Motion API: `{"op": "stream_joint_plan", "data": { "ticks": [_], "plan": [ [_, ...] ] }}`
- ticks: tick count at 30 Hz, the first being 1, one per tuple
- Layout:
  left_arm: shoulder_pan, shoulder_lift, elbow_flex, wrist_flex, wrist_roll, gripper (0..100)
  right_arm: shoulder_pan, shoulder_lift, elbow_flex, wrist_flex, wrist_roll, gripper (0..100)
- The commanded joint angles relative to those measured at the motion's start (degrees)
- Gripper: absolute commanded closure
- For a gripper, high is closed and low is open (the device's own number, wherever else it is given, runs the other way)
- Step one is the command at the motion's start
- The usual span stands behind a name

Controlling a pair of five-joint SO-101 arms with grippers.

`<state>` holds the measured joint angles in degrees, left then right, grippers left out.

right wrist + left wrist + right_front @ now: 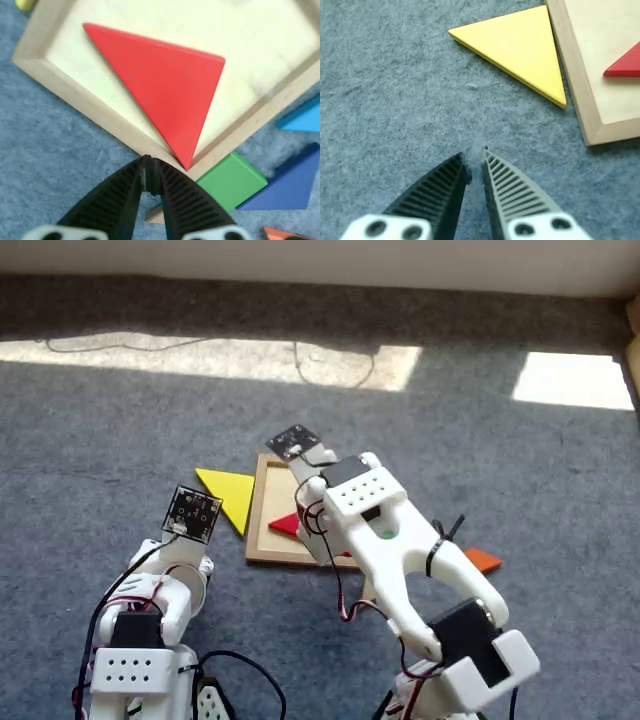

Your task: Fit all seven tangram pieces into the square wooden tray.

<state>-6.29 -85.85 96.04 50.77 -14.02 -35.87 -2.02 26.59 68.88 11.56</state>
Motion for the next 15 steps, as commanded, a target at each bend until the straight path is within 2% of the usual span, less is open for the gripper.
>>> {"op": "stream_joint_plan", "data": {
  "ticks": [1,6,10,12,15],
  "plan": [
    [0.31,-0.48,1.71,0.26,0.26,95,-0.22,-7.78,-3.82,-4.35,0.18,99.3],
    [0.31,-0.48,1.71,0.26,0.26,95,-0.31,-7.69,-1.36,-18.15,-0.70,99.2],
    [0.31,-0.48,1.71,0.26,0.26,95,-0.48,-4.26,2.51,-30.02,-10.73,99.2],
    [0.31,-0.48,1.71,0.26,0.26,95,-0.48,-1.54,3.21,-33.54,-13.71,99.2],
    [0.31,-0.48,1.71,0.26,0.26,95,-0.48,3.38,2.68,-34.42,-13.98,99.2]
  ]
}}
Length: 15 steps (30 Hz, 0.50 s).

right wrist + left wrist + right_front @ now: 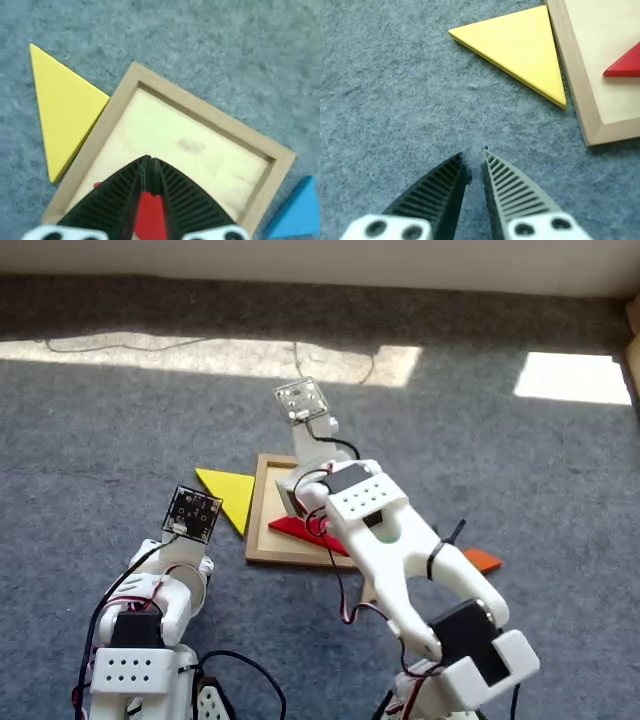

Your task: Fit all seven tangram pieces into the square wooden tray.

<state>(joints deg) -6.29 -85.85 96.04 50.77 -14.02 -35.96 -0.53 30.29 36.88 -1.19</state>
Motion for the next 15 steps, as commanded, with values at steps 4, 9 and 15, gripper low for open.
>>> {"op": "stream_joint_plan", "data": {
  "ticks": [4,9,15],
  "plan": [
    [0.31,-0.48,1.71,0.26,0.26,95,-2.24,6.02,-0.66,-2.33,-1.23,99.2],
    [0.31,-0.48,1.71,0.26,0.26,95,-5.93,4.00,-0.13,5.49,-1.23,99.2],
    [0.31,-0.48,1.71,0.26,0.26,95,-6.99,-1.54,0.04,13.58,-1.23,99.2]
  ]
}}
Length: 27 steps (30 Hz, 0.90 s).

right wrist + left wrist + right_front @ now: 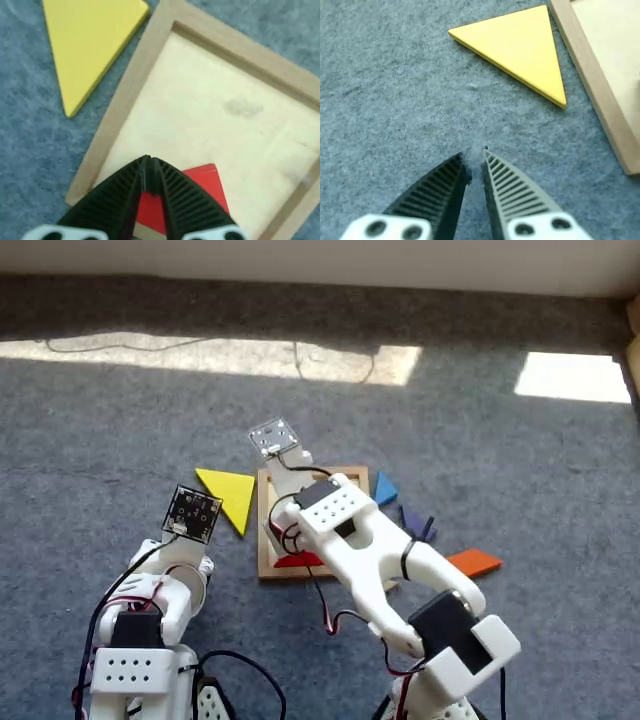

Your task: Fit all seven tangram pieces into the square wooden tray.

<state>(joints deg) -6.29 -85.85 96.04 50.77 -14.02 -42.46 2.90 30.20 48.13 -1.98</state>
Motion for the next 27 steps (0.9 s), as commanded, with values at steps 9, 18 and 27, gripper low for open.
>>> {"op": "stream_joint_plan", "data": {
  "ticks": [9,18,27],
  "plan": [
    [0.31,-0.48,1.71,0.26,0.26,95,1.98,-21.05,0.40,2.86,-0.70,99.2],
    [0.31,-0.48,1.71,0.26,0.26,95,11.56,-37.93,0.57,13.93,-0.88,95.9],
    [0.31,-0.48,1.71,0.26,0.26,95,14.02,-38.90,0.66,21.14,-0.97,80.7]
  ]
}}
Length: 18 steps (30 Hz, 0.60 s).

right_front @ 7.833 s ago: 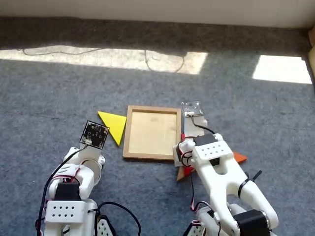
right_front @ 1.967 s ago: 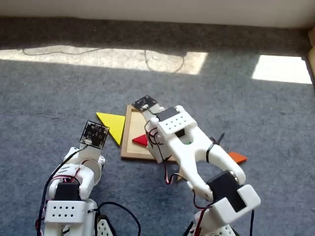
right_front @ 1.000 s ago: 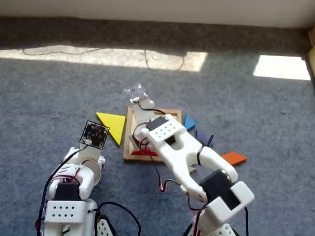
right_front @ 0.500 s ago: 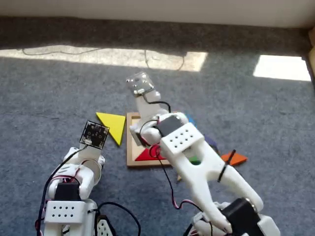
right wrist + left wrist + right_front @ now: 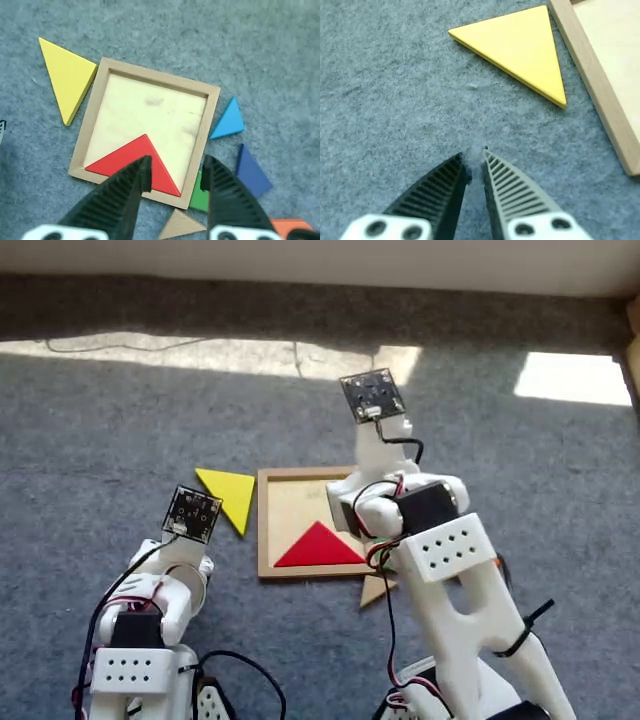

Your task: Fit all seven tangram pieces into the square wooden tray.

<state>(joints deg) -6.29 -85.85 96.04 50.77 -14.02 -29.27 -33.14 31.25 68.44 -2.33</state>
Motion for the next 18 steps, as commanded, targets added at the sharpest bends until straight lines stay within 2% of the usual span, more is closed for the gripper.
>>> {"op": "stream_joint_plan", "data": {
  "ticks": [1,4,7,11,18],
  "plan": [
    [0.31,-0.48,1.71,0.26,0.26,95,0.92,-2.86,-0.40,0.84,-0.62,80.6],
    [0.31,-0.48,1.71,0.26,0.26,95,0.92,-2.51,-0.04,0.84,-0.62,80.4],
    [0.31,-0.48,1.71,0.26,0.26,95,2.24,-2.51,4.09,-0.75,-4.66,80.3],
    [0.31,-0.48,1.71,0.26,0.26,95,7.52,-2.51,11.03,-6.29,-8.26,79.5],
    [0.31,-0.48,1.71,0.26,0.26,95,13.76,-2.42,20.18,-13.14,-8.18,64.4]
  ]
}}
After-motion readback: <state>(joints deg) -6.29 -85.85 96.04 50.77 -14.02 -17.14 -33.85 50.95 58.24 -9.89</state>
